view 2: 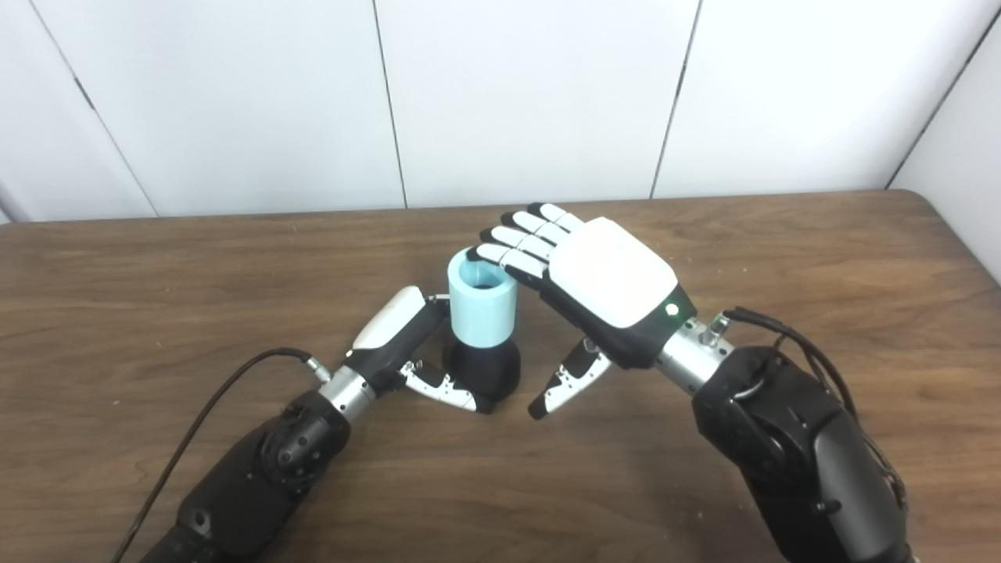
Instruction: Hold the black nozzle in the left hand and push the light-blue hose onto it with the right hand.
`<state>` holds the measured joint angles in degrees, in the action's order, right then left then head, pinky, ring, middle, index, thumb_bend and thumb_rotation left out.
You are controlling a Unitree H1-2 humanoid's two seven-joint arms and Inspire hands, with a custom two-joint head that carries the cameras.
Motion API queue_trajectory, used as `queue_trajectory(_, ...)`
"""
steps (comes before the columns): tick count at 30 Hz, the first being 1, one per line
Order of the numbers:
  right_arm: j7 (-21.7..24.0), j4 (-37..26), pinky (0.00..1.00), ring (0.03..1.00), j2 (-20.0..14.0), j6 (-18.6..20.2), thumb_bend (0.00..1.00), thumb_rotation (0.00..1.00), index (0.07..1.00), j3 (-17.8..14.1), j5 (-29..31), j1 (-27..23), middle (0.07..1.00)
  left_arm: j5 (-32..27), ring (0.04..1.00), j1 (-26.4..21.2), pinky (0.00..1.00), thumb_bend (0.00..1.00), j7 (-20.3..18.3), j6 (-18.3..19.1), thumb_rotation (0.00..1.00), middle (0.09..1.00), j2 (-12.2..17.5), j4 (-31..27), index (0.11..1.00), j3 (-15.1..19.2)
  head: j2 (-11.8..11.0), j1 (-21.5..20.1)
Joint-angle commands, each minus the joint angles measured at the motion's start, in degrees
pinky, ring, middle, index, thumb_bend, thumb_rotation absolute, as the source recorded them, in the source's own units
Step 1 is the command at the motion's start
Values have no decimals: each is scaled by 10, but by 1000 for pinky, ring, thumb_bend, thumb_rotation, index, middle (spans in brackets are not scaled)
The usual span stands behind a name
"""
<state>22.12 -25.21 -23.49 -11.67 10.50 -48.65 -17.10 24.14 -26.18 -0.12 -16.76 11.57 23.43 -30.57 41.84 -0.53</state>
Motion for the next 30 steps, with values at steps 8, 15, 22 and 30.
queue_trajectory(8, -10, 8, 1000, 988, -12, -37, 903, 347, 893, 3, 40, -24, 946, 32, 576, 82, 756, 517, -81, 51, 85, 464, 8, 56, 475, -47, 0, 1)
queue_trajectory(15, -47, 13, 993, 1000, 5, -71, 886, 328, 962, 8, 55, -13, 999, 32, 580, 83, 756, 517, -81, 54, 85, 464, 8, 55, 475, -46, 0, 1)
queue_trajectory(22, -75, 44, 972, 1000, 5, -118, 878, 314, 998, 10, 54, -18, 1000, 33, 578, 83, 756, 517, -81, 55, 85, 461, 9, 54, 475, -47, 0, 1)
queue_trajectory(30, -53, 35, 969, 1000, 7, -100, 876, 313, 1000, 12, 52, -11, 1000, 33, 583, 84, 757, 517, -83, 56, 85, 465, 11, 49, 475, -47, 2, 1)
